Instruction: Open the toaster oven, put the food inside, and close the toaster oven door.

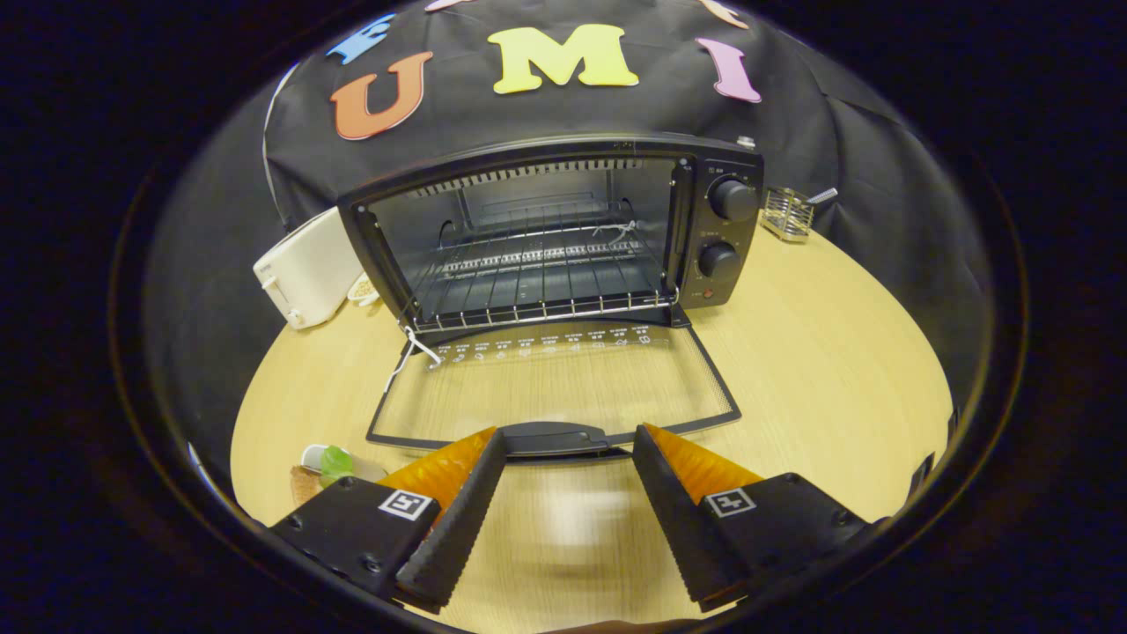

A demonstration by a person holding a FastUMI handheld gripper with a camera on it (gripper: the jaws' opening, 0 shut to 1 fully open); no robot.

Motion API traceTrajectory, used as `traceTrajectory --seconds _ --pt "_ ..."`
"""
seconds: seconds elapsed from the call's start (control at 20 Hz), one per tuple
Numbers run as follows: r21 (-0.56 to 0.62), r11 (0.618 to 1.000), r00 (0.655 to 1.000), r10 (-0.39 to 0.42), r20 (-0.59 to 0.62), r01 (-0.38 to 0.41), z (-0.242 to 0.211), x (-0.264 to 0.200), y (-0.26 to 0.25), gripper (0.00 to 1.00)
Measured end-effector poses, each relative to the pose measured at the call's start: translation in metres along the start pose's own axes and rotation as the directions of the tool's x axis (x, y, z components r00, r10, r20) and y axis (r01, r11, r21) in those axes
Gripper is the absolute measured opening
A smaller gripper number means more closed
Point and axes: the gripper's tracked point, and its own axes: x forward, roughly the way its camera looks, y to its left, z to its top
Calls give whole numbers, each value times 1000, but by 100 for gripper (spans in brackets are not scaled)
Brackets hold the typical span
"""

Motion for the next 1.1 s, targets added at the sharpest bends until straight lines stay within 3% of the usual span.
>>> traceTrajectory --seconds 0.2,0.35,0.5,0.7,1.1 --pt "-9 997 997 75 -8 -75 -1 -14 10 97" --pt "8 976 974 215 -64 -215 -9 -38 36 96" --pt "51 925 917 380 -122 -376 -11 -67 64 95" --pt "70 829 809 557 -186 -555 -18 -97 101 92" --pt "146 782 705 613 -358 -606 -49 -95 114 81"
